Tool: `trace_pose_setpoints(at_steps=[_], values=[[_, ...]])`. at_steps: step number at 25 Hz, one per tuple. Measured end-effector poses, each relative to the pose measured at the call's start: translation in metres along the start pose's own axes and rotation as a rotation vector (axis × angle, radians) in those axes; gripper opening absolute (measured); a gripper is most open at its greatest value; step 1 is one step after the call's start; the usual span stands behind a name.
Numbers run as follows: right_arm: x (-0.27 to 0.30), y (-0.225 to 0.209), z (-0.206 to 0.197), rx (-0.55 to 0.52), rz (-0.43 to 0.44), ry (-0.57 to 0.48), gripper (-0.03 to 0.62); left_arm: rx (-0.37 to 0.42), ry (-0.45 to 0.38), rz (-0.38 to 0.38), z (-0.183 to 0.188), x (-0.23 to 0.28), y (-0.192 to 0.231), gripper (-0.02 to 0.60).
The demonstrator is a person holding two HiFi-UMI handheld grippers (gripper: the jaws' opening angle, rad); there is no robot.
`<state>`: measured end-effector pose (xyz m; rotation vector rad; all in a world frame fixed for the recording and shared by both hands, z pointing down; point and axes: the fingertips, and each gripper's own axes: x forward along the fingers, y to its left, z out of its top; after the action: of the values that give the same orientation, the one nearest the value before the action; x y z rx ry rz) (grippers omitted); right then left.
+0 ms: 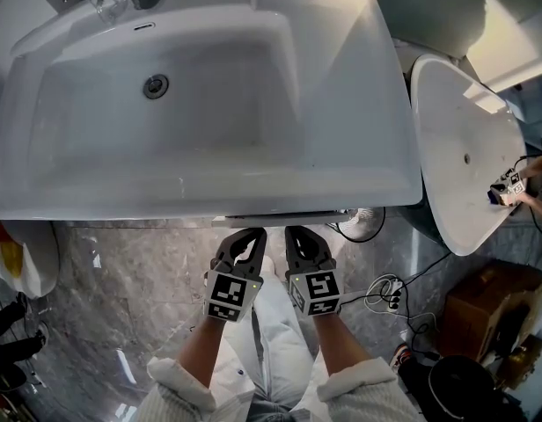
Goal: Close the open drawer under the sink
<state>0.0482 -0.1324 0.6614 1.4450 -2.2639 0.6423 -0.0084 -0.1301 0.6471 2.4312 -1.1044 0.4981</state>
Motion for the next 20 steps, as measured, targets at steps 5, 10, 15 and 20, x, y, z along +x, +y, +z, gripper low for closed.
trace_pose_setpoints(at_steps=[5, 10, 15, 20], values=[[0.009, -0.004, 0.008, -0.008, -0.005, -0.010, 0.009, 0.005, -0.014, 0.007, 0.007, 0.007, 0.008, 0.015], [0.019, -0.007, 0.014, -0.005, -0.001, -0.008, 0.009, 0.013, -0.003, 0.014, 0.012, 0.014, 0.015, 0.015], [0.020, -0.009, 0.016, -0.008, 0.007, -0.010, 0.009, 0.045, 0.002, 0.007, 0.012, 0.020, 0.015, 0.015], [0.031, -0.013, 0.025, -0.014, 0.001, -0.009, 0.009, 0.009, -0.005, 0.033, 0.021, 0.028, 0.024, 0.015]])
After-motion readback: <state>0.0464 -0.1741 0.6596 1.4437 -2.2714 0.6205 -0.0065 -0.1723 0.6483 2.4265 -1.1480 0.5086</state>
